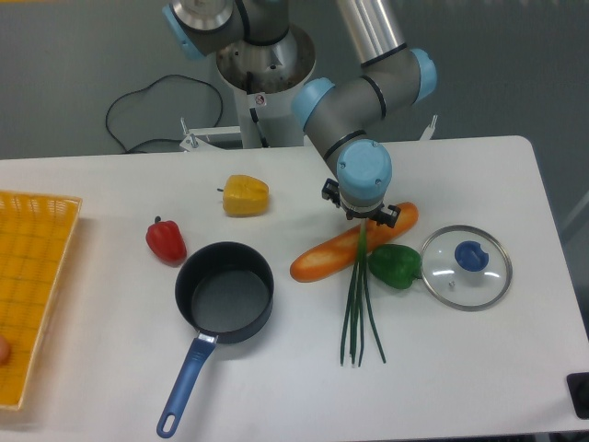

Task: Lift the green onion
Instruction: 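Close the gripper on the green onion stalks, then lift the held green onions up off the table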

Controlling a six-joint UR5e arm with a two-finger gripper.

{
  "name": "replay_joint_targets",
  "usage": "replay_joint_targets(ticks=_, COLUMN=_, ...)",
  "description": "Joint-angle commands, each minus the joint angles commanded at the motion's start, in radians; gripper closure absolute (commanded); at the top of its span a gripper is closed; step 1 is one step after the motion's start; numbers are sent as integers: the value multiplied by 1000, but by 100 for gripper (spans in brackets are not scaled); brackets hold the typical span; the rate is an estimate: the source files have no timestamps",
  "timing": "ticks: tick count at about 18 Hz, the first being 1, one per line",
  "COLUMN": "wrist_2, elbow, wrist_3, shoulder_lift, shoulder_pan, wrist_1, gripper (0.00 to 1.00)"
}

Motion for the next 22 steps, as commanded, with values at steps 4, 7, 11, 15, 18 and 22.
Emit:
replay_joint_targets(ticks=4, wrist_2=3, elbow=2, wrist_3=-2, shoulder_lift=2, shoulder_pan=-2, wrist_1=-3, gripper=75)
replay_joint_targets(ticks=7, wrist_2=2, elbow=5, wrist_3=-6, shoulder_lift=3, shoulder_pan=-3, wrist_1=-6, gripper=81)
replay_joint_targets(ticks=11, wrist_2=3, elbow=6, wrist_3=-8, shoulder_lift=3, shoulder_pan=-3, wrist_1=-11, gripper=86)
replay_joint_targets(ticks=15, wrist_2=3, elbow=61, wrist_3=-2, shoulder_lift=9, shoulder_pan=-3, wrist_1=-78, gripper=86)
replay_joint_targets(ticks=18, wrist_2=3, elbow=159, wrist_3=0, shoulder_lift=11, shoulder_pan=-5, wrist_1=-190, gripper=86)
replay_joint_targets(ticks=22, wrist_2=-9, elbow=238, wrist_3=2, shoulder_lift=15, shoulder_pan=6, wrist_1=-204, gripper=86)
